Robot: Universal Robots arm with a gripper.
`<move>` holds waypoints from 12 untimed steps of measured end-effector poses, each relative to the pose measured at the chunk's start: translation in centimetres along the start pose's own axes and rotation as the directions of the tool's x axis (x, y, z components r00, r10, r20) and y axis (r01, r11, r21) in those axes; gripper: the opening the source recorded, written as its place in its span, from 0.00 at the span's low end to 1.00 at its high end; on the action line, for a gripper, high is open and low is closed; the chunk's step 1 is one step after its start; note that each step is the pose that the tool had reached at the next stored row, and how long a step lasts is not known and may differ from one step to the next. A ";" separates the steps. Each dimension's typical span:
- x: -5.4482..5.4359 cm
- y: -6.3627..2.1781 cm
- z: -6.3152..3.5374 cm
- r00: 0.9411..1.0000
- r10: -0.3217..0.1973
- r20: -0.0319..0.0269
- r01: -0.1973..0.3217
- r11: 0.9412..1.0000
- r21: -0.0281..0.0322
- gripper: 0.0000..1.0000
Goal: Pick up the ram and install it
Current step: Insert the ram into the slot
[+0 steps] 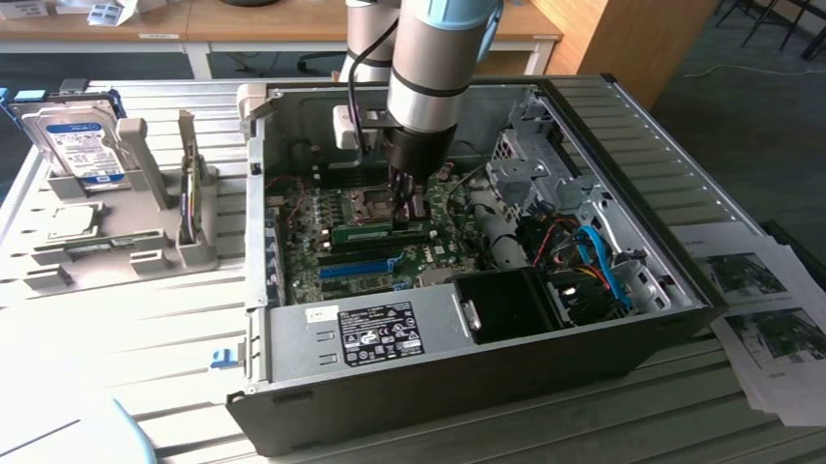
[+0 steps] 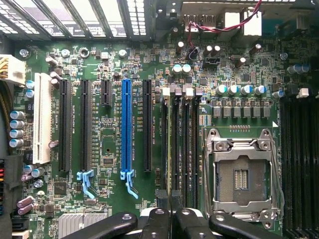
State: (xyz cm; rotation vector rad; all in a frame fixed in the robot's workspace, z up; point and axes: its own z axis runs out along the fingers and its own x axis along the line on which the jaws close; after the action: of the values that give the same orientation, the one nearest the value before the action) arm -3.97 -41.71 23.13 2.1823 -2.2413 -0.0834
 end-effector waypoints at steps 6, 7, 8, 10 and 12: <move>0.0 0.00 0.00 1.000 0.000 0.000 0.000 1.000 0.000 0.11; 0.0 0.00 0.01 1.000 0.000 0.000 0.000 1.000 0.000 0.11; 0.0 0.00 0.03 1.000 0.000 0.000 0.000 1.000 0.000 0.11; 0.0 0.00 0.08 1.000 0.000 0.000 0.000 1.000 0.000 0.11; 0.0 0.00 0.10 1.000 0.000 0.000 0.000 1.000 0.000 0.11</move>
State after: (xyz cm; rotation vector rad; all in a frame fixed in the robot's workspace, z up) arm -3.97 -41.70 23.04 2.1821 -2.2409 -0.0831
